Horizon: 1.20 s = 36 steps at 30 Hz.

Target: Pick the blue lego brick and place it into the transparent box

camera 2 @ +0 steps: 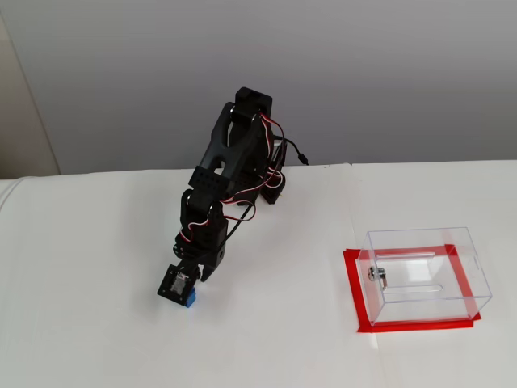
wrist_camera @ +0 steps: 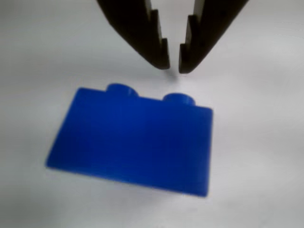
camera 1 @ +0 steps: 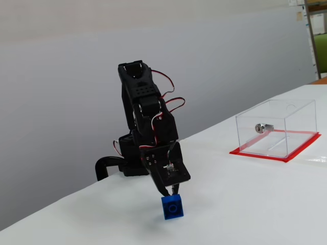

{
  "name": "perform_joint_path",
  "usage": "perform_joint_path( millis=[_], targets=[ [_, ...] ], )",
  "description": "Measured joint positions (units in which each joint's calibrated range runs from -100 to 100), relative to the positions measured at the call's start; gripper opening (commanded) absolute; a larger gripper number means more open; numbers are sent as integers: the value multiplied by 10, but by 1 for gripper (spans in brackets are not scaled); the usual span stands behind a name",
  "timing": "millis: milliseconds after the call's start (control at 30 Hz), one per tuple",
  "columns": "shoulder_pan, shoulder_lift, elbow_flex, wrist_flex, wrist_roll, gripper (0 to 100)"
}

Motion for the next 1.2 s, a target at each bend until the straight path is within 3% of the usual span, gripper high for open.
perform_joint_path(
  millis=[133,400,600,1200],
  targets=[
    [0,0,10,-3,0,11],
    [1,-30,19,-3,0,13],
    [-9,-79,36,-3,0,26],
    [-40,-120,-10,13,0,27]
  ],
)
